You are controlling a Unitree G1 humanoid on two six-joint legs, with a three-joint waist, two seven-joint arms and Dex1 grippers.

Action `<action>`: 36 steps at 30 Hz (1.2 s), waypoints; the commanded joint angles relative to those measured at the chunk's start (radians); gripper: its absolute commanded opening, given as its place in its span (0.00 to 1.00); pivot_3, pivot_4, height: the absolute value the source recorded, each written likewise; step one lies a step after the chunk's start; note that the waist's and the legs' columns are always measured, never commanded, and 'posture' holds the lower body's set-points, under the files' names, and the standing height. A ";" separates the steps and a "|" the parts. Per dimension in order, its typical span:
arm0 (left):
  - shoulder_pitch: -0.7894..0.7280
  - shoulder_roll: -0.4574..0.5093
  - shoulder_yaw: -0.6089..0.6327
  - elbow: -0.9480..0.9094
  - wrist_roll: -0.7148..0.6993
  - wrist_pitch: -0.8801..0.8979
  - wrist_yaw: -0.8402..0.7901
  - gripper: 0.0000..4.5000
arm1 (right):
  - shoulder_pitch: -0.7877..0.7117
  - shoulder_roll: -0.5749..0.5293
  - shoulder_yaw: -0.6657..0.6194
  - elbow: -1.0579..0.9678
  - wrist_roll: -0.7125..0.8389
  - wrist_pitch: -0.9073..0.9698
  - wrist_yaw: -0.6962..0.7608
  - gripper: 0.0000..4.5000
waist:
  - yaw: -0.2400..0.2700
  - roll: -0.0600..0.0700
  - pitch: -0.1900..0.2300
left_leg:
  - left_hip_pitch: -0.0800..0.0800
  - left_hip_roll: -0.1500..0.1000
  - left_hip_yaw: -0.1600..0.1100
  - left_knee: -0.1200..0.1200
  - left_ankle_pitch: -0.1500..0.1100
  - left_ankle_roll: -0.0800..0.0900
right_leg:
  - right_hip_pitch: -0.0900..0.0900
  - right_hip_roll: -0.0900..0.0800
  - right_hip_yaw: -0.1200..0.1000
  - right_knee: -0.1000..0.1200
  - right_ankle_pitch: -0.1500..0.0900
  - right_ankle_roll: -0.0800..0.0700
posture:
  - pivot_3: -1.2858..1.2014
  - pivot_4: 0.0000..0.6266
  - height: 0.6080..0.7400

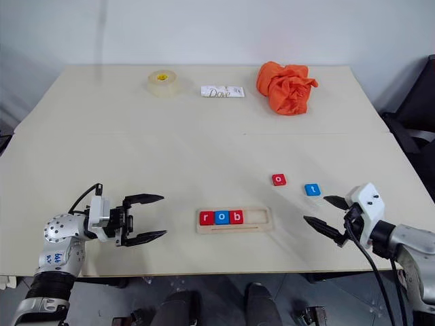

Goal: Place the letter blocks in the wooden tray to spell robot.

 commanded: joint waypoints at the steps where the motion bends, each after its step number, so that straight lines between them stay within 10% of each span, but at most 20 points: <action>1: -0.014 0.007 0.006 -0.001 -0.011 -0.003 -0.010 1.00 | 0.009 0.004 -0.041 0.010 0.024 -0.048 -0.010 1.00 | 0.002 0.000 0.000 | 0.001 0.000 0.000 0.000 0.000 0.000 | 0.001 0.000 0.000 0.000 0.000 0.000 | 0.52 0.24 1.00; 21: 0.019 0.014 0.012 -0.053 -0.015 0.013 -0.003 1.00 | -0.045 -0.011 0.003 0.429 -0.003 -0.381 0.121 1.00 | 0.003 0.000 0.000 | 0.002 0.000 0.001 -0.001 0.000 0.000 | 0.001 0.000 0.001 -0.001 0.000 0.000 | 0.52 0.24 1.00; 36: 0.021 0.004 0.006 -0.062 -0.014 0.022 0.000 1.00 | -0.118 0.063 0.109 0.116 0.069 -0.245 0.004 1.00 | 0.002 0.000 0.000 | 0.003 0.000 0.001 -0.001 0.000 0.000 | 0.001 0.000 0.002 0.000 0.000 0.000 | 0.52 0.24 1.00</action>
